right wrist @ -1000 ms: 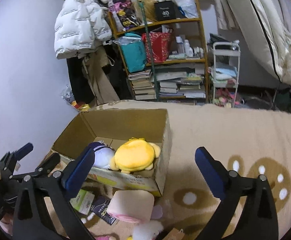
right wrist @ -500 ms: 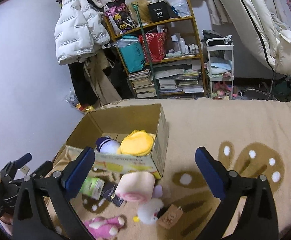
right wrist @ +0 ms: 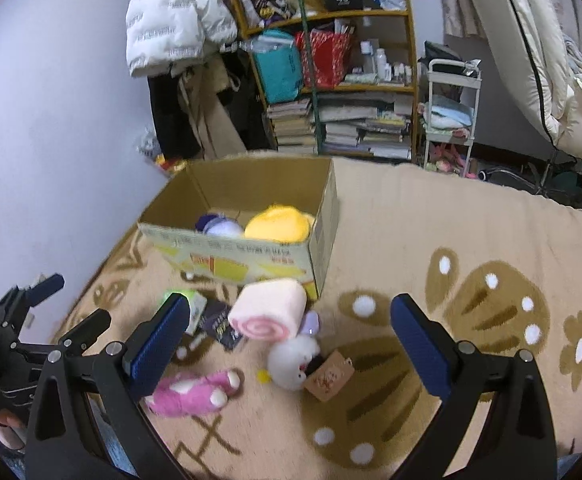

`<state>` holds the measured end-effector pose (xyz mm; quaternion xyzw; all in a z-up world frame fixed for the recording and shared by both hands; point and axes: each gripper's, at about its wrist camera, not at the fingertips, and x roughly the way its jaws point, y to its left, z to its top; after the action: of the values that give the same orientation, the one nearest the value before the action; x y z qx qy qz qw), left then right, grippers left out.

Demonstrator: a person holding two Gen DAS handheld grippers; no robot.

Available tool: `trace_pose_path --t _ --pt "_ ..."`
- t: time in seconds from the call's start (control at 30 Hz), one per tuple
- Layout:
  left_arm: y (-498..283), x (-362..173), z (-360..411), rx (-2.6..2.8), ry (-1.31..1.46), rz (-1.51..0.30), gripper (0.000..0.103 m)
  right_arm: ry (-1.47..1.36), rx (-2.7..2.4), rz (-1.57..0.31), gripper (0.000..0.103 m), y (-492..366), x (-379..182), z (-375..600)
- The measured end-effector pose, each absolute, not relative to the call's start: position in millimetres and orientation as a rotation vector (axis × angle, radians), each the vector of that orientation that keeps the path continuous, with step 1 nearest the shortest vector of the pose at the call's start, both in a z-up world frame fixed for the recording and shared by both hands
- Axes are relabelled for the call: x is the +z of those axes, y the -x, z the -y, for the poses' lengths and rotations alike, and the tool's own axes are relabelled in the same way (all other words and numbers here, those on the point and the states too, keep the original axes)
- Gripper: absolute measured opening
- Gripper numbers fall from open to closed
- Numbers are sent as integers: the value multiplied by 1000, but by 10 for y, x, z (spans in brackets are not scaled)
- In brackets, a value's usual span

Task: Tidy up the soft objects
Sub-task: 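Lower the left tool and grasp the pink plush while the right tool reaches the white fluffy plush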

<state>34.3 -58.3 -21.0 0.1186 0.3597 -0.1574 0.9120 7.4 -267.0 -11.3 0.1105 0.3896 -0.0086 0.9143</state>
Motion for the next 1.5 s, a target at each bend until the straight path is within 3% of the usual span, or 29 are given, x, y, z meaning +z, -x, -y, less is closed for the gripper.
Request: trace_pose_path --t 0.37,1.0,1.27,1.33,1.5 --pt "-242 -436 933 -453 -338 -770 100 -233 -14 -952 103 -217 -408 2683" --pt "-260 -1095 1257 -565 -491 -1019 99 -226 10 -1223 99 -513 -1033 2588" --pt "-338 -1328 1297 -509 -551 -1088 99 -254 8 -1323 92 -576 -1296 2598" --pt "-380 -1368 1280 -507 -540 -1112 99 -265 14 -1340 84 -594 -1348 2595" --pt "-486 -1465 1248 -520 -493 -1186 88 -270 22 -1372 79 -665 -1468 2567"
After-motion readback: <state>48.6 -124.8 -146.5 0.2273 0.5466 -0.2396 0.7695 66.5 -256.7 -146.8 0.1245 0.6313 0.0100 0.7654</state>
